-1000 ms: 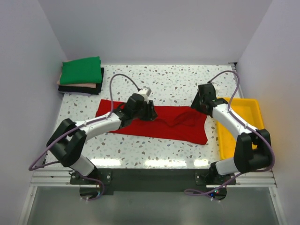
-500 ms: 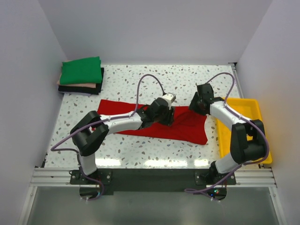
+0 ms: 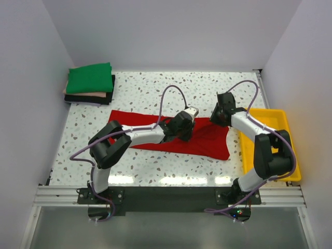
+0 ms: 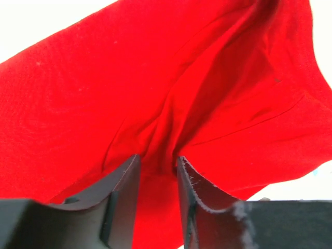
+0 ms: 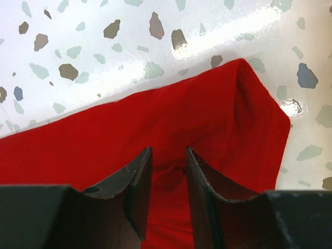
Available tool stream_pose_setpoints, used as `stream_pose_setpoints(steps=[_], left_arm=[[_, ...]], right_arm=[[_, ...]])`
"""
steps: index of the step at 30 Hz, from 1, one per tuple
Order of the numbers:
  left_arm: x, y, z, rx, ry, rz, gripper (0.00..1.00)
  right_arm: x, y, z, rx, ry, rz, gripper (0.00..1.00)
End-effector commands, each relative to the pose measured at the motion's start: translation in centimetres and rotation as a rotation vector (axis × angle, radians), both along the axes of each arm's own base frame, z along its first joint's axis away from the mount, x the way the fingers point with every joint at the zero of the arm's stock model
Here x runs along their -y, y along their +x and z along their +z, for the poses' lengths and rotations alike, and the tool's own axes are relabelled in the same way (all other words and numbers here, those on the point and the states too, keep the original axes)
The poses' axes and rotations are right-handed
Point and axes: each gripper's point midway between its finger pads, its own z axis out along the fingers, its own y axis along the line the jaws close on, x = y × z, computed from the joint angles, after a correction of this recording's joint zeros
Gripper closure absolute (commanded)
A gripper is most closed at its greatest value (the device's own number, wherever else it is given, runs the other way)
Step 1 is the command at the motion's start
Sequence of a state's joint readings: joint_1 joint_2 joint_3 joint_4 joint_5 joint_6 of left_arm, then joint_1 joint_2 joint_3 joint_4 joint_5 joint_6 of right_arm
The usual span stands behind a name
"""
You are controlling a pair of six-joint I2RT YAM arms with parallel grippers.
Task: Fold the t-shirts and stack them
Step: Fold the tshirt
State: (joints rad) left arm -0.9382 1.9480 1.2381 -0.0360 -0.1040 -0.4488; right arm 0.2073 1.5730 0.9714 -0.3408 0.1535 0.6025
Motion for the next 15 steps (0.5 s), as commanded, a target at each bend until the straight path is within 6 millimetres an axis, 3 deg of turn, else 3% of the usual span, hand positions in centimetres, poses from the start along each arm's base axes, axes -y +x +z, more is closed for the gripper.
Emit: stream_pose_setpoints(steps=[1, 8, 12, 15], left_arm=[[0.9, 1.0, 1.6, 0.051, -0.016, 0.000, 0.66], [0.5, 0.8, 2.1, 0.053, -0.019, 0.006, 0.92], [-0.1, 0.7, 2.9, 0.065, -0.019, 0.020, 1.00], [-0.5, 0.6, 3.7, 0.074, -0.021, 0.032, 1.00]], right_arm=[[-0.4, 0.5, -0.1, 0.022, 0.023, 0.003, 0.68], [-0.3, -0.5, 0.6, 0.039, 0.029, 0.011, 0.87], [-0.1, -1.4, 1.3, 0.058, 0.034, 0.008, 0.92], [-0.2, -2.4, 1.9, 0.072, 0.055, 0.010, 0.94]])
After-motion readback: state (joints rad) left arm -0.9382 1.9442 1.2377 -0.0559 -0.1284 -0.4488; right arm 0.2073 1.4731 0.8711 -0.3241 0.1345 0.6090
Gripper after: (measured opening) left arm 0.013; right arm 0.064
